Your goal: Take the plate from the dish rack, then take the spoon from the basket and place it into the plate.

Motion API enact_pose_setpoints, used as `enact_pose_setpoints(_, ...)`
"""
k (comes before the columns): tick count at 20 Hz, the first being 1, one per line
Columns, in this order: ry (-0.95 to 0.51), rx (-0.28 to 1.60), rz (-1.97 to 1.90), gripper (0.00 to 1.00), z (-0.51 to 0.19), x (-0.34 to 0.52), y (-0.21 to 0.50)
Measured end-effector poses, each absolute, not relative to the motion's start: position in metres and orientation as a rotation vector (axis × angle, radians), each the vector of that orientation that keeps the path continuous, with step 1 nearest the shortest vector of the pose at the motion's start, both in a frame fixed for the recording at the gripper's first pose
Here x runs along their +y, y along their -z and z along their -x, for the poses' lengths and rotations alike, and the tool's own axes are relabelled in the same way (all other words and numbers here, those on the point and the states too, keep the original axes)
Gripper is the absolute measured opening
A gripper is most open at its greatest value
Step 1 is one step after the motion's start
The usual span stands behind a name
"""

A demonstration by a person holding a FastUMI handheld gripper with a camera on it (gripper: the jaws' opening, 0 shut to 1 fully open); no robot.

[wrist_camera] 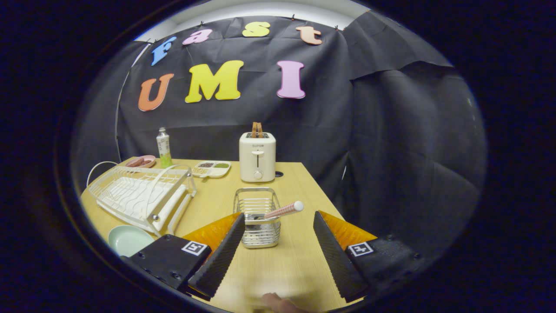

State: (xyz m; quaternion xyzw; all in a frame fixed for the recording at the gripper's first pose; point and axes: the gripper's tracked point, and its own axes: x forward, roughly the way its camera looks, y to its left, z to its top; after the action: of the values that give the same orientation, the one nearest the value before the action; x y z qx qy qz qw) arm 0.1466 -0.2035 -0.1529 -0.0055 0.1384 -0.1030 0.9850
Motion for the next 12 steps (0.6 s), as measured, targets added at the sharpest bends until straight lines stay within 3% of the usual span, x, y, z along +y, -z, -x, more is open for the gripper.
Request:
enact_pose_setpoints(3,0.220,0.246,-0.023,1.00,-0.170,-0.213,0.159)
enact_pose_setpoints(7,0.173,0.067,-0.072,0.97,-0.194,-0.211,0.135)
enact_pose_setpoints(11,0.115,0.141,-0.076,0.59,-0.205,-0.197,0.155)
enact_pose_setpoints(12,0.107,0.148,-0.086,0.58,-0.209,-0.195,0.156)
